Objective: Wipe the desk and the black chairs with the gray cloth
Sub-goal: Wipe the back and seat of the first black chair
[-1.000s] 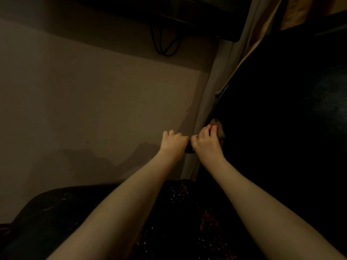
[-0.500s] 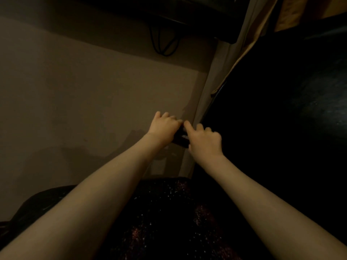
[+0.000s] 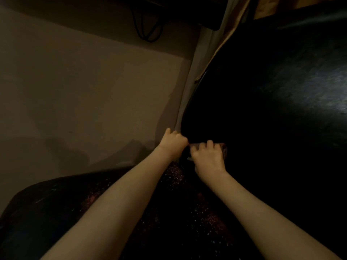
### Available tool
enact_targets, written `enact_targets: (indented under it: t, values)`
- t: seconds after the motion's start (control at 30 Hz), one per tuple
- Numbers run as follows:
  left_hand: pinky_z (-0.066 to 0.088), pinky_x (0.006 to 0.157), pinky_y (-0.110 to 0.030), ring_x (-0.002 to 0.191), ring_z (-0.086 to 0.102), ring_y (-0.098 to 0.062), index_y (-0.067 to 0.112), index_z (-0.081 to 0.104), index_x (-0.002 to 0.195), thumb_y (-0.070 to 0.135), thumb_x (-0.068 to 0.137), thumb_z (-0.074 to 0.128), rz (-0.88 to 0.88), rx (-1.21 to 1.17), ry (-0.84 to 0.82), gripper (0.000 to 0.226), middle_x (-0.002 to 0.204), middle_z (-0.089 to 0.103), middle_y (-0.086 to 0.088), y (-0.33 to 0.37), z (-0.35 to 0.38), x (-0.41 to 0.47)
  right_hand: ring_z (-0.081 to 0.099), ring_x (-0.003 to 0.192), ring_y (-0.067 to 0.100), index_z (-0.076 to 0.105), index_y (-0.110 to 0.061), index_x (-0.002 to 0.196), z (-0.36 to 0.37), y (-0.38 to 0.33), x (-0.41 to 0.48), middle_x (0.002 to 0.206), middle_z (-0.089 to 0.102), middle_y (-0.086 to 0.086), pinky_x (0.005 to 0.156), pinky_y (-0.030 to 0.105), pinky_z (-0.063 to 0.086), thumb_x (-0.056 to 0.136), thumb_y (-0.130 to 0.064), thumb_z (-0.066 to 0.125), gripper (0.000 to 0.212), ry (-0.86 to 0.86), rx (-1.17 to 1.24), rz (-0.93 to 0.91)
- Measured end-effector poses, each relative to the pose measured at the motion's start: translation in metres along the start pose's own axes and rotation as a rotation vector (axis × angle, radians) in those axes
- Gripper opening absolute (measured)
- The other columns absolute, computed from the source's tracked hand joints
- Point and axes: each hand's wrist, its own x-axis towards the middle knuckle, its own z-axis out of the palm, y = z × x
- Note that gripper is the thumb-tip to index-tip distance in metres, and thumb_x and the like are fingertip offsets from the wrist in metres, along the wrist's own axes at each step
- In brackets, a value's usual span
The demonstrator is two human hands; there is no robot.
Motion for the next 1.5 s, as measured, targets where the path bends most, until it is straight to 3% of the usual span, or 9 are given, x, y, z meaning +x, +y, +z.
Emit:
enact_targets:
  t: [0.17, 0.37, 0.47, 0.6, 0.73, 0.9, 1.03, 1.3, 1.5]
  values:
    - [0.026, 0.106, -0.041, 0.121, 0.048, -0.025, 0.011, 0.051, 0.123, 0.019, 0.091, 0.050, 0.112, 0.162, -0.280, 0.033, 0.129, 0.053, -0.009, 0.002, 0.001, -0.017, 0.057, 0.107, 0.024, 0.060, -0.021, 0.117, -0.022, -0.016, -0.006, 0.113, 0.060, 0.005, 0.078, 0.030, 0.046, 0.086, -0.028, 0.059, 0.032, -0.410, 0.507, 0.185]
    - [0.030, 0.100, -0.038, 0.118, 0.050, -0.025, 0.026, 0.052, 0.127, 0.025, 0.091, 0.050, 0.036, 0.096, 0.032, 0.035, 0.123, 0.058, -0.004, -0.027, -0.046, -0.020, 0.045, 0.117, 0.026, 0.056, -0.018, 0.121, -0.056, 0.006, -0.001, 0.119, 0.058, 0.006, 0.090, 0.035, 0.036, 0.089, -0.023, 0.051, 0.033, 0.040, 0.223, 0.054]
    - [0.033, 0.095, -0.037, 0.119, 0.046, -0.028, 0.023, 0.050, 0.129, 0.029, 0.092, 0.051, -0.071, -0.013, 0.259, 0.037, 0.126, 0.055, -0.006, -0.029, -0.052, -0.010, 0.059, 0.093, 0.022, 0.068, -0.021, 0.098, -0.061, 0.025, 0.017, 0.092, 0.067, 0.002, 0.077, 0.034, 0.036, 0.076, -0.039, 0.067, 0.029, 0.353, -0.111, 0.049]
    - [0.035, 0.095, -0.036, 0.120, 0.046, -0.028, 0.021, 0.048, 0.131, 0.019, 0.091, 0.051, -0.147, -0.090, 0.262, 0.041, 0.126, 0.056, -0.007, -0.019, -0.037, 0.005, 0.057, 0.096, 0.022, 0.065, -0.018, 0.108, -0.053, 0.026, 0.030, 0.101, 0.067, 0.010, 0.078, 0.030, 0.039, 0.080, -0.053, 0.060, 0.044, 0.092, -0.202, 0.066]
    - [0.036, 0.094, -0.035, 0.119, 0.043, -0.028, 0.015, 0.050, 0.129, 0.008, 0.087, 0.052, -0.107, -0.206, 0.229, 0.043, 0.131, 0.051, -0.006, 0.004, 0.000, 0.012, 0.069, 0.082, 0.030, 0.077, -0.008, 0.079, -0.017, 0.009, 0.014, 0.074, 0.071, 0.015, 0.061, 0.030, 0.043, 0.037, -0.044, 0.091, 0.057, 0.028, -0.180, 0.069]
    - [0.034, 0.095, -0.035, 0.122, 0.039, -0.027, 0.016, 0.050, 0.130, 0.008, 0.090, 0.046, -0.112, -0.273, 0.264, 0.041, 0.141, 0.042, -0.001, 0.008, 0.020, 0.012, 0.066, 0.100, 0.024, 0.073, -0.021, 0.104, -0.008, 0.000, 0.005, 0.094, 0.073, 0.002, 0.065, 0.028, 0.048, 0.068, -0.043, 0.072, 0.042, 0.041, -0.313, 0.003]
    - [0.028, 0.103, -0.041, 0.121, 0.045, -0.027, 0.013, 0.055, 0.120, 0.012, 0.092, 0.047, -0.055, -0.058, -0.065, 0.030, 0.124, 0.056, -0.009, 0.021, 0.034, -0.001, 0.037, 0.125, 0.033, 0.049, -0.004, 0.129, 0.009, -0.011, -0.011, 0.126, 0.054, 0.013, 0.095, 0.039, 0.035, 0.099, -0.018, 0.037, 0.035, -0.161, -0.145, -0.130]
    - [0.029, 0.100, -0.041, 0.111, 0.055, -0.027, 0.018, 0.058, 0.118, 0.026, 0.088, 0.050, 0.138, 0.158, -0.113, 0.032, 0.115, 0.061, -0.008, 0.001, -0.008, -0.024, 0.038, 0.122, 0.027, 0.057, -0.019, 0.117, -0.028, -0.006, -0.026, 0.117, 0.059, 0.006, 0.091, 0.036, 0.037, 0.090, -0.023, 0.053, 0.027, -0.216, 0.334, 0.106]
    - [0.030, 0.097, -0.038, 0.111, 0.052, -0.023, 0.023, 0.058, 0.116, 0.022, 0.085, 0.051, 0.146, 0.161, 0.020, 0.032, 0.112, 0.061, -0.004, 0.002, -0.050, -0.037, 0.041, 0.119, 0.026, 0.059, -0.021, 0.116, -0.060, 0.017, -0.036, 0.114, 0.060, 0.006, 0.089, 0.035, 0.037, 0.088, -0.022, 0.053, 0.029, -0.072, 0.400, 0.168]
